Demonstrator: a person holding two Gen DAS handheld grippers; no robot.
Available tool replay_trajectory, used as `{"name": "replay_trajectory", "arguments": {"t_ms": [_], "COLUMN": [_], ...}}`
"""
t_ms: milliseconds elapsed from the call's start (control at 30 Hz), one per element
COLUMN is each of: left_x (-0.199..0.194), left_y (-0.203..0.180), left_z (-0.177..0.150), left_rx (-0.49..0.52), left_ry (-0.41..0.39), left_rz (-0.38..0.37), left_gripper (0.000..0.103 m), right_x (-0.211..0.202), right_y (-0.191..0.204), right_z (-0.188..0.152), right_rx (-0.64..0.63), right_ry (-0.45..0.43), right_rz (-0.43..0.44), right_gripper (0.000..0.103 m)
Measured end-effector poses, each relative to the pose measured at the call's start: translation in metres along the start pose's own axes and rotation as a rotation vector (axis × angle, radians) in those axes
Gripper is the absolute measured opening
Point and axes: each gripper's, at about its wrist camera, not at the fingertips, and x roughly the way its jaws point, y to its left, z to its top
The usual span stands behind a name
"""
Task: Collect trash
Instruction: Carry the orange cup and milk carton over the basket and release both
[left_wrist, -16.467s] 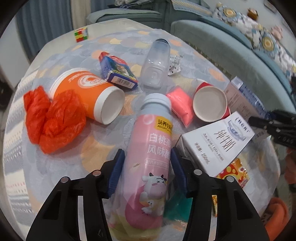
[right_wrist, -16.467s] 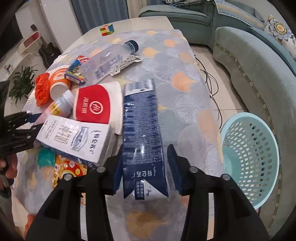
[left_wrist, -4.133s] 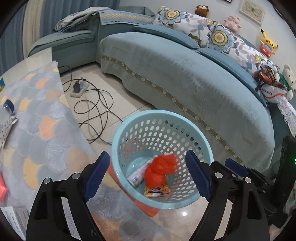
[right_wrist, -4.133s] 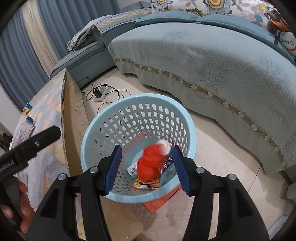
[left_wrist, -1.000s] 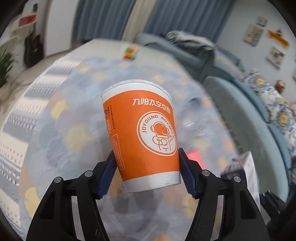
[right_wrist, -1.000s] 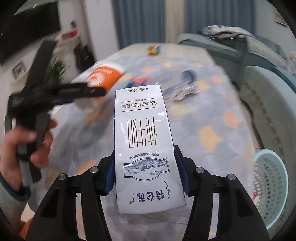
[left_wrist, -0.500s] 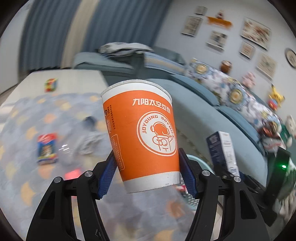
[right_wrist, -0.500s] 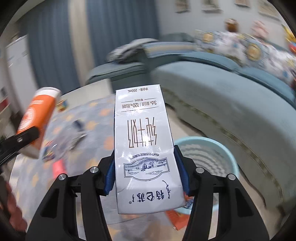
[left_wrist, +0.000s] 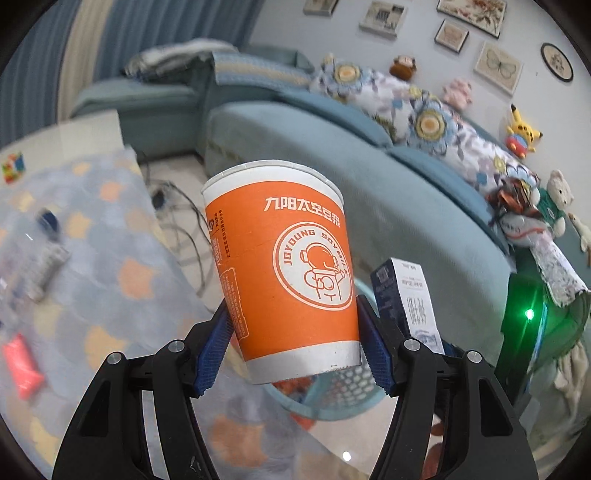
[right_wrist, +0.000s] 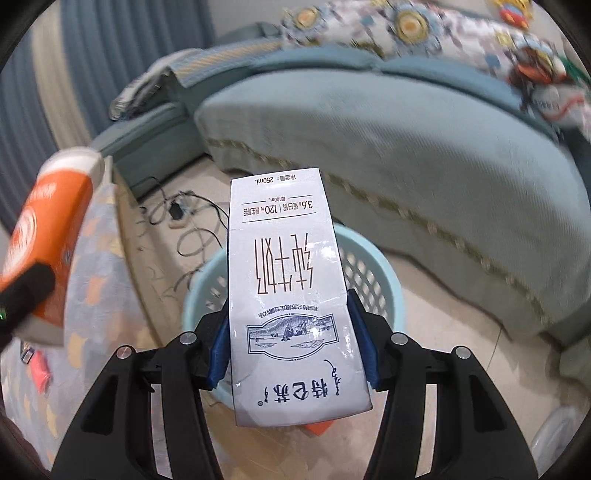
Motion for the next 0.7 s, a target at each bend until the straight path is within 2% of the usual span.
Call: {"name": "replay_trajectory", "arguments": {"t_ms": [200,333,467,700], "left_x": [0.023,0.031,0.03,0.021], "left_y": [-0.004,0.002,0.01,0.018], "left_z": [-0.013,-0.018,-0.021,-0.024], "left_rx": [0.068,0.048,0.038,0.016], "left_ry": [0.051,0.082,0.08,0.066], "left_rz": [-0.019,-0.029,-0.016,0.003], "left_gripper": [0.061,0.068,0.068,0.068], "right_x": [0.032,0.041,0.041,0.032], "right_y": [-0.015,-0.018,-0.02,-0.012], "right_z": [-0.008,-0.013,-0.013,-0.014], "right_rx": [0.07,0.08,0.095,0.06], "right_ry": [0.106,0.136,0.133,0.116], "right_rz": [0.052,0.061,0.054,0.055], "right_gripper": [0.053,0.054,0.058,0.059]}}
